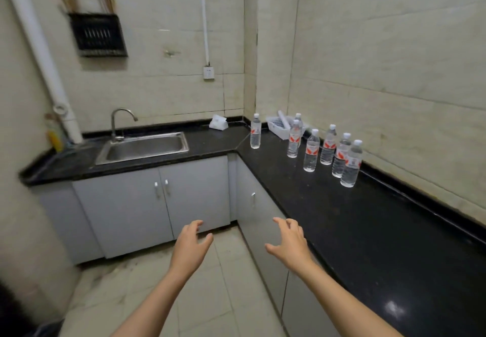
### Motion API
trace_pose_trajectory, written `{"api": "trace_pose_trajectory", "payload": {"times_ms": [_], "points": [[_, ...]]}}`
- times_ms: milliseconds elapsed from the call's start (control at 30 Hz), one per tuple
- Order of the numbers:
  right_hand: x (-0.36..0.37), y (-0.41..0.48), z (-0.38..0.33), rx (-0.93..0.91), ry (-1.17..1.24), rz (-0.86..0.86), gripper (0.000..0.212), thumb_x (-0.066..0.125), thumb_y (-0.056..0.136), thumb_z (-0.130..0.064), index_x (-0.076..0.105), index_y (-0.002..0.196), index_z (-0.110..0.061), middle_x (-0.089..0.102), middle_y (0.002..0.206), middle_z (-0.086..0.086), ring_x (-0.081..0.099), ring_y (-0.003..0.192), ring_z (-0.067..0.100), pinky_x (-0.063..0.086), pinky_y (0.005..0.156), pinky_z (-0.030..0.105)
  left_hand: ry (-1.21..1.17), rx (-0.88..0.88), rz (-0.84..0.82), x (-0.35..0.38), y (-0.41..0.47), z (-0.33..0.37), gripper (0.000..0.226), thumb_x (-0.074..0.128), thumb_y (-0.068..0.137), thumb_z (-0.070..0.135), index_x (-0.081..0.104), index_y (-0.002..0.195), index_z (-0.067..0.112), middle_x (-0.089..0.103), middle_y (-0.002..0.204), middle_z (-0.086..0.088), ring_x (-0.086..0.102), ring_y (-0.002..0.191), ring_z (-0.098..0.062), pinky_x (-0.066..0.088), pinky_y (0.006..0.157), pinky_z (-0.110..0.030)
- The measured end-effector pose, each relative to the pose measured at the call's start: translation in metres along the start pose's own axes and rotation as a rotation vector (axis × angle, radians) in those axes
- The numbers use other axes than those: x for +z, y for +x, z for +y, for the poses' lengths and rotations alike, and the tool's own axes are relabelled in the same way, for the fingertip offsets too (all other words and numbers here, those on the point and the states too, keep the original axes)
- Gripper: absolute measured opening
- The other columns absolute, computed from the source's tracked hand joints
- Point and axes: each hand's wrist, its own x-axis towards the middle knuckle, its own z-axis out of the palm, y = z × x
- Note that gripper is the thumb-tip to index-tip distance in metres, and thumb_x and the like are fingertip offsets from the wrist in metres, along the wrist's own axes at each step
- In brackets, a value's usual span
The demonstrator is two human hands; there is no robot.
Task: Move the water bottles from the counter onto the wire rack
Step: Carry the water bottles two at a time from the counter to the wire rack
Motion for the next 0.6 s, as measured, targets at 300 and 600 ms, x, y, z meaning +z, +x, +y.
{"api": "trace_pose_trajectory", "payload": {"times_ms": [300,600], "points": [[0.0,0.141,-0.004,-0.052,0.06,-0.035,0.067,0.062,0.08,-0.034,0.03,0.138,-0.023,0.029,0.143,0.01,0.031,0.131,0.026,0.035,0.104,0.034,-0.048,-0.037,0.064,0.026,0.109,0.016,0.04,0.055,0.087,0.017,0.048,0.125,0.006,0.051,0.127,-0.013,0.051,0.109,-0.022,0.039,0.092,-0.029],[0.032,0.22,0.014,-0.007,0.11,-0.178,0.067,0.062,0.083,-0.032,0.028,0.14,-0.019,0.03,0.142,0.01,0.031,0.131,0.024,0.032,0.106,0.032,-0.067,-0.287,0.063,0.057,0.162,-0.039,0.041,0.059,0.084,0.014,0.05,0.122,0.005,0.056,0.121,-0.016,0.054,0.098,-0.024,0.04,0.083,-0.03]]}}
